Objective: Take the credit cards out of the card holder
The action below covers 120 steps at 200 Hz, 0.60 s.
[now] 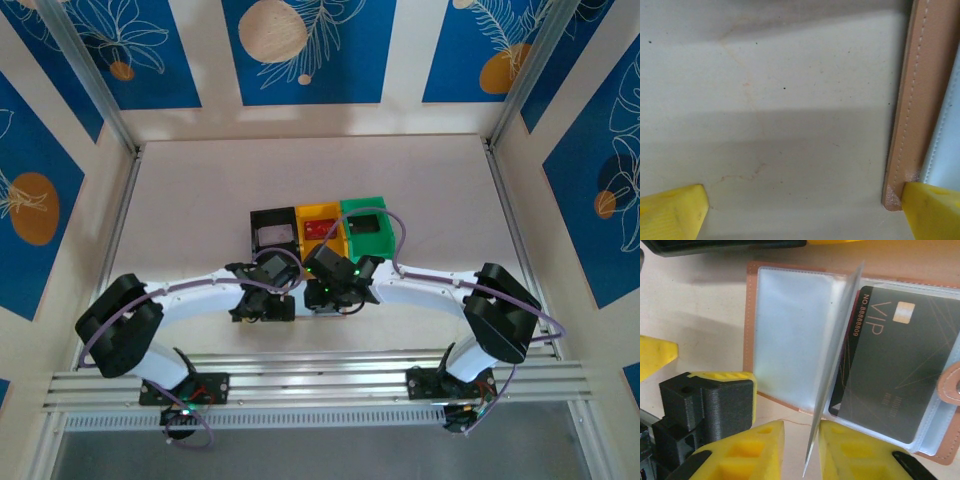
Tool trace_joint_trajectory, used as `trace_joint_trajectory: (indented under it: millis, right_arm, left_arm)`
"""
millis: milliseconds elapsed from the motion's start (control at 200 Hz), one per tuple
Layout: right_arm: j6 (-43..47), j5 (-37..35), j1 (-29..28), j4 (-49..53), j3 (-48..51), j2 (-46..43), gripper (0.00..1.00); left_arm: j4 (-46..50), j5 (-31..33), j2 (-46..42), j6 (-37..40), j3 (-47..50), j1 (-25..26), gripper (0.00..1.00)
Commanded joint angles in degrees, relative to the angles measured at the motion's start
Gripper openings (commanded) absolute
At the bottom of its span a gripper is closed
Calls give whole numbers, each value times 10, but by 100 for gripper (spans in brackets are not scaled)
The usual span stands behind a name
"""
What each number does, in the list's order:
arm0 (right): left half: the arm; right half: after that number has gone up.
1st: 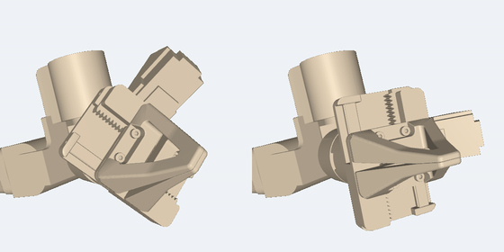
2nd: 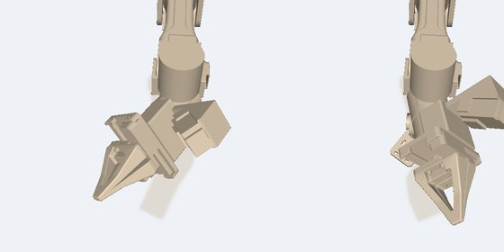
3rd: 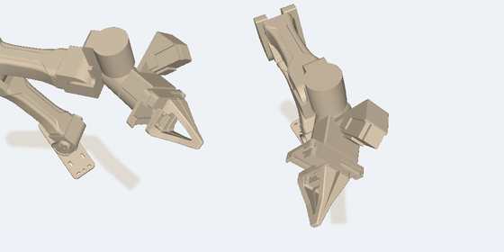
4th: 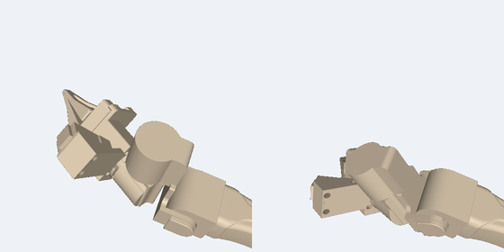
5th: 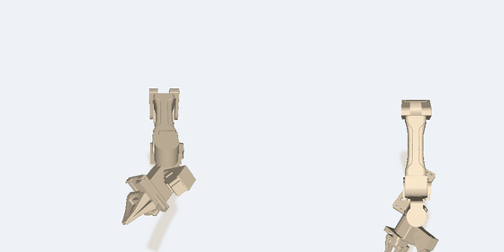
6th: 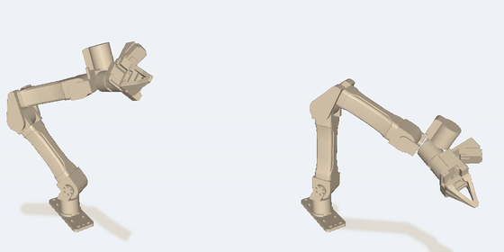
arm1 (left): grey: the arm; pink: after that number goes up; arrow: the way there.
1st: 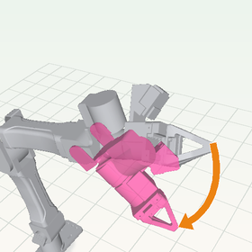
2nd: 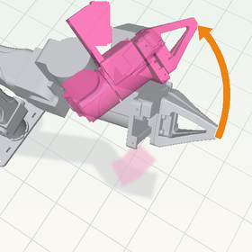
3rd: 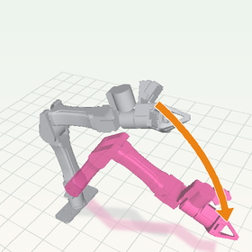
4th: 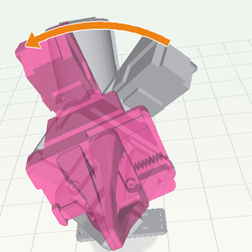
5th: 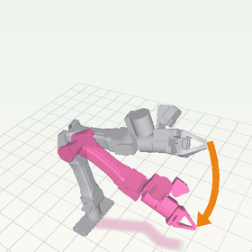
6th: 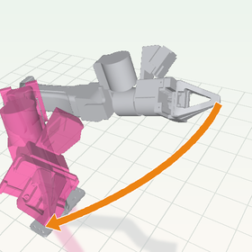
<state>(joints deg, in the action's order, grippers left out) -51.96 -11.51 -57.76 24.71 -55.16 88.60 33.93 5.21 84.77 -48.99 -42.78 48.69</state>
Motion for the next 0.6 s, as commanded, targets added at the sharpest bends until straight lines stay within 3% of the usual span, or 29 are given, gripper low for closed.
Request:
trace_joint_trajectory:
  millis: [0,595]
  right_arm:
    - [5,17,-4,-3,-6,-8,27]
    - [-1,35,-4,-12,-7,-10,30]
  left_arm:
    - [-14,-44,0,2,15,16,100]
    - [56,8,-73,14,6,8,100]
